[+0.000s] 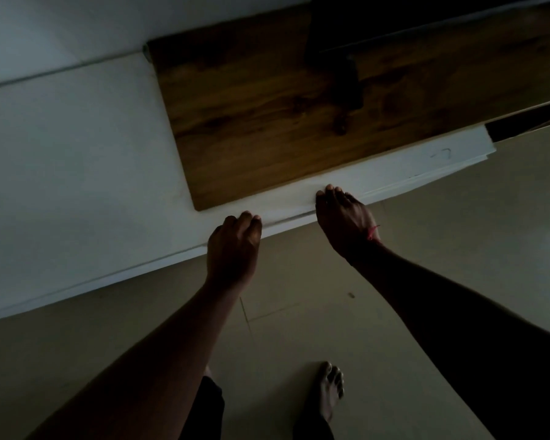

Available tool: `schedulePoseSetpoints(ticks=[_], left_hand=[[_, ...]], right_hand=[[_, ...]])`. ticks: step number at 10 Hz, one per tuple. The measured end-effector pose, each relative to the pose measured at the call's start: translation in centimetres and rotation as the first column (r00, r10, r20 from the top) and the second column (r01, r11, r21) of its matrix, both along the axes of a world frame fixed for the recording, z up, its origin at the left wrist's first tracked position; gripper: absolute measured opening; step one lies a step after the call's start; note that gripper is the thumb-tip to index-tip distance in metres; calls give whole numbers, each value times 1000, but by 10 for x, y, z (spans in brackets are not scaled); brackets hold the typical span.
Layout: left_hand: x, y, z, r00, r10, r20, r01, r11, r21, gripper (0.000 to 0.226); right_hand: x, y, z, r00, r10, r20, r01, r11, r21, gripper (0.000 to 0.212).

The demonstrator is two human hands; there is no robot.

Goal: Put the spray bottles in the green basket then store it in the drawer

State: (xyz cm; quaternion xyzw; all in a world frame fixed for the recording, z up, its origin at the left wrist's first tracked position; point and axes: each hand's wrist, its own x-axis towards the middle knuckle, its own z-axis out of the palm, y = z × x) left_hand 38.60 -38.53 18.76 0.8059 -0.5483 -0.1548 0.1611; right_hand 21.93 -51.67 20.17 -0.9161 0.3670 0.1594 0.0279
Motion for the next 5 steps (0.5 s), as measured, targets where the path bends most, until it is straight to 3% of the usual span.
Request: schedulePoseSetpoints(ticks=[2,3,4,5], left_hand=[[2,3,-1,999,30,-40,-28,998,65,23],[9,4,2,997,-49,60,43,995,87,34],[24,7,18,969,-231,88,217,965,146,38],[48,15,42,965,-238,112,212,956,205,49]], right_hand=[[2,-1,1,999,0,-35,0,1000,-9,45],[5,0,4,996,-15,-84,16,1000,8,49],[14,0,18,993,-92,-69,98,990,100,50],[28,3,36,998,-68,-8,68,980,189,57]])
